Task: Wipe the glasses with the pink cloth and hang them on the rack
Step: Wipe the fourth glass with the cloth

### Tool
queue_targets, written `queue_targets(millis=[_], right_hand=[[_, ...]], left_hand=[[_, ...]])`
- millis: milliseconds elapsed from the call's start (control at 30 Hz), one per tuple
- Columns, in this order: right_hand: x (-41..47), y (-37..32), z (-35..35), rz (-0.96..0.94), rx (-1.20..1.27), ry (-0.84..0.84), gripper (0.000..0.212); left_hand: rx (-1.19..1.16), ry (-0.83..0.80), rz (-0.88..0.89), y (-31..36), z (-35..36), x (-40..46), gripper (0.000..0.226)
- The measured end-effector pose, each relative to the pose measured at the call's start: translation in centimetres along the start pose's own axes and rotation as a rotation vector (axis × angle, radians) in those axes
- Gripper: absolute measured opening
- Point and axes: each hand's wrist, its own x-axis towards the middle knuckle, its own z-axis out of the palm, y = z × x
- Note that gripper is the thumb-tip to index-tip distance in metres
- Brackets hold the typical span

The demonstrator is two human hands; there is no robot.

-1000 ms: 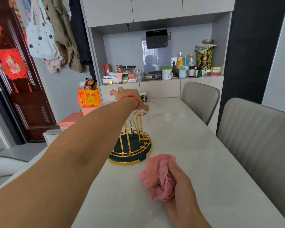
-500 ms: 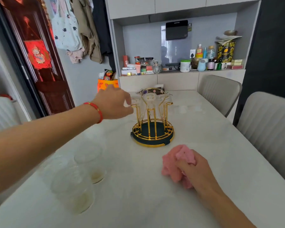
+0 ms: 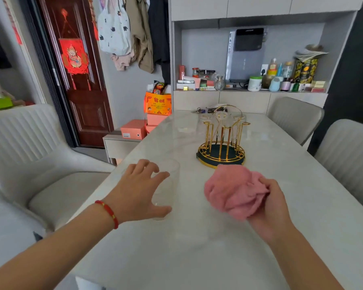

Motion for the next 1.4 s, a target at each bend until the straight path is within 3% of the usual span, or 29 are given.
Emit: queue_targets(millis=[100, 200, 367, 467, 633, 767, 900, 1000, 1033, 1167, 1233, 1333, 1400], right_hand=[[-1.4, 0.3, 0.0, 0.094, 0.202, -0.088, 0.040], [-2.7, 0.1, 0.2, 0.101, 0.173, -0.129, 0.057], [-2.9, 0.0, -0.2, 0.076, 0.068, -0.081, 0.036], [-2.4, -0.8, -1.3, 0.068, 0.057, -0.090, 0.048], [-1.1, -2.6, -2.1, 0.060, 0.073, -0.187, 0.043], [-0.4, -3.3, -0.9, 0.025, -0.061, -0.235, 0.069], [0.8, -4.2, -1.5, -0.036, -0.052, -0.322, 0.054], [1.8, -4.2, -3.1, -0.021, 0.025, -0.353, 0.078], [2.1, -3.7, -3.5, -0.053, -0.007, -0.342, 0.076], [3.6, -2.3, -4.1, -0.347, -0.345, -0.183, 0.038], [3.8, -1.6, -3.8, -0.414, -0.404, -0.131, 0.042], [4.1, -0.9, -3.5, -0.383, -0.405, -0.114, 0.069], [4.2, -0.6, -3.4, -0.405, -0.362, -0.038, 0.068]], left_hand=[[0.133, -0.052, 0.090, -1.1, 0.0, 0.5, 0.099], [0.166, -0.116, 0.126, -1.3, -1.1, 1.4, 0.098], [0.076, -0.203, 0.071, -0.9, -2.2, 2.9, 0.100], [-0.024, -0.197, 0.047, -0.3, -2.5, 2.7, 0.093], [-0.501, -0.033, -0.033, 3.1, -4.8, 3.2, 0.081], [-0.859, 0.041, -0.061, 8.5, -3.6, 6.5, 0.079], [-1.217, 0.126, -0.138, 12.3, -0.5, 10.2, 0.086], [-1.552, 0.188, -0.241, 14.6, 1.5, 11.6, 0.084], [-1.622, 0.194, -0.282, 15.3, 2.1, 11.7, 0.083], [-1.759, 0.178, -0.364, 18.2, 3.7, 11.9, 0.067], [-1.810, 0.193, -0.359, 19.2, 4.3, 11.7, 0.056], [-1.767, 0.239, -0.291, 20.1, 4.8, 11.6, 0.048], [-1.713, 0.237, -0.246, 20.6, 4.5, 11.5, 0.049]])
